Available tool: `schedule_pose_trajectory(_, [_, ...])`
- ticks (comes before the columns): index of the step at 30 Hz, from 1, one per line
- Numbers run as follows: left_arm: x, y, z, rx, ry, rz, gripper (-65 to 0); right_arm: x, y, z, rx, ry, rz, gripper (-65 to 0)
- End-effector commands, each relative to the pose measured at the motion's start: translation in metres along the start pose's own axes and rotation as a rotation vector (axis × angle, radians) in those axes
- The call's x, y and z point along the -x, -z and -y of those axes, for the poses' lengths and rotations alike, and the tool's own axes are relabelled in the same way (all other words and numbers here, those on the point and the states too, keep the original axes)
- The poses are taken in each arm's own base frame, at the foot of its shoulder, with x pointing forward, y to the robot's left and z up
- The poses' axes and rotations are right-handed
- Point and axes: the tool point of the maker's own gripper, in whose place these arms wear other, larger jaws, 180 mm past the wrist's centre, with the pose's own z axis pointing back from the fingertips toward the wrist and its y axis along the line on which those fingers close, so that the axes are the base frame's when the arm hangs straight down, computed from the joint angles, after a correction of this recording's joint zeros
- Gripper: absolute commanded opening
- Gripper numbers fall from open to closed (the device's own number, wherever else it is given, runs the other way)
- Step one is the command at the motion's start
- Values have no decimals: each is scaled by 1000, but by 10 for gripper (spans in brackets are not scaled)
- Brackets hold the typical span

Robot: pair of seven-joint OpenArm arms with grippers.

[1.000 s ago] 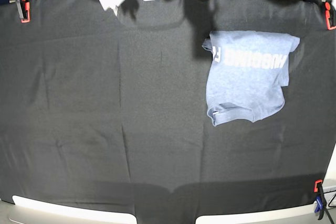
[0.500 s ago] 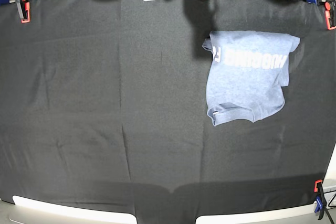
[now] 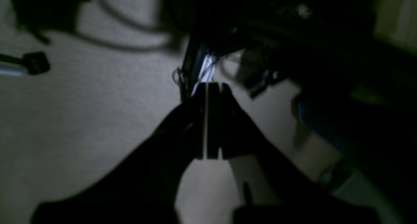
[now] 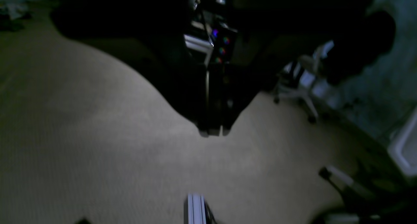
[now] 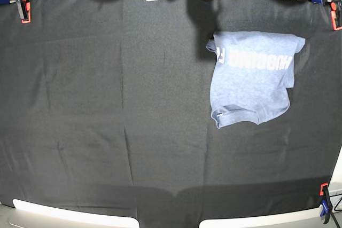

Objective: Layout the t-shirt on the table in an organized manner, then fold the t-shirt properly

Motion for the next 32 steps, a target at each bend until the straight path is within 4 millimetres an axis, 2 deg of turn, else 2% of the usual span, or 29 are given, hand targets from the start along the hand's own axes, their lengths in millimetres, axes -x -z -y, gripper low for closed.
schedule_pose_trajectory(1, [-5,-2,-9,-33,-3,22,-564,2,3,3,2,0,3,-650])
schedule_pose_trajectory(4, [-13,8,-17,-112,-17,62,-546,-13,12,8,13,3,65,-650])
schedule_pose_trajectory(7, [-15,16,-20,-170,71,44,-546,-25,19,15,43,-27,131,-650])
schedule_pose_trajectory(12, [-22,22,-23,-219,83,65,-547,-42,26,21,75,-100,218,-650])
schedule_pose_trajectory(15, [-27,28,-13,-201,82,93,-548,-61,24,21,82,-96,266,-650])
schedule_pose_trajectory(19, [-21,43,12,-158,73,89,-551,-81,19,20,83,-106,295,-650])
schedule_pose_trajectory(22, [-13,51,27,-144,139,88,-551,-85,19,19,83,-108,308,-650])
schedule_pose_trajectory(32, [-12,65,48,-148,130,102,-551,-85,18,19,82,-108,311,-650])
